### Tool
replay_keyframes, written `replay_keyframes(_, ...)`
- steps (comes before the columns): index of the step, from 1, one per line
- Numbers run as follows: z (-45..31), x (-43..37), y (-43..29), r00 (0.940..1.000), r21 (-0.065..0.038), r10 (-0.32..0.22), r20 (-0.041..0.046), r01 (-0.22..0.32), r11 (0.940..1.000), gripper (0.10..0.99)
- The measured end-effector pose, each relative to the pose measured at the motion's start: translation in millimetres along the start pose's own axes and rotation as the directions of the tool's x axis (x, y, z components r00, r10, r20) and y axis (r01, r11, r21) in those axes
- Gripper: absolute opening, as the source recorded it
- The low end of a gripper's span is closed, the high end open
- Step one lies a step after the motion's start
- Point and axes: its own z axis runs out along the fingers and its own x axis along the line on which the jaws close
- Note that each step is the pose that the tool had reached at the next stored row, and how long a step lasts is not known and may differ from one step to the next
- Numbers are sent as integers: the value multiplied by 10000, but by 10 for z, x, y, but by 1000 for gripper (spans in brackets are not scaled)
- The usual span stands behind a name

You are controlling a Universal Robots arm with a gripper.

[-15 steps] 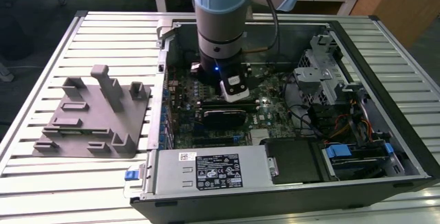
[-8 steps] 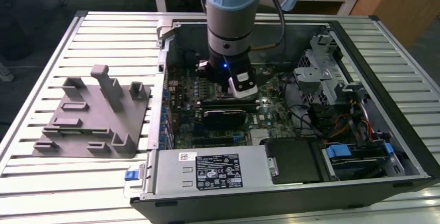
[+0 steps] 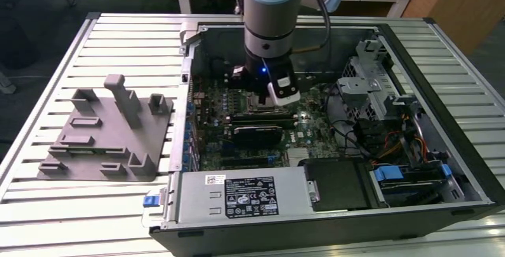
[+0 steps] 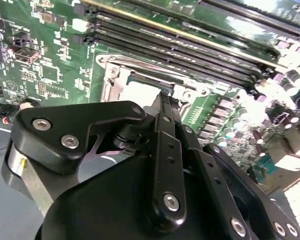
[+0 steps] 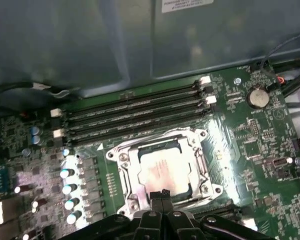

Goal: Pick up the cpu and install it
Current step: 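Install the second cpu locking lever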

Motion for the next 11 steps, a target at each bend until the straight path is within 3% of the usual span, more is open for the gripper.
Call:
replay_keyframes(8,52,-59,160,10000,226,-11,52,10,9997,106)
replay_keyframes(11,58,-62,172,10000,251,-14,59,12,9997,106)
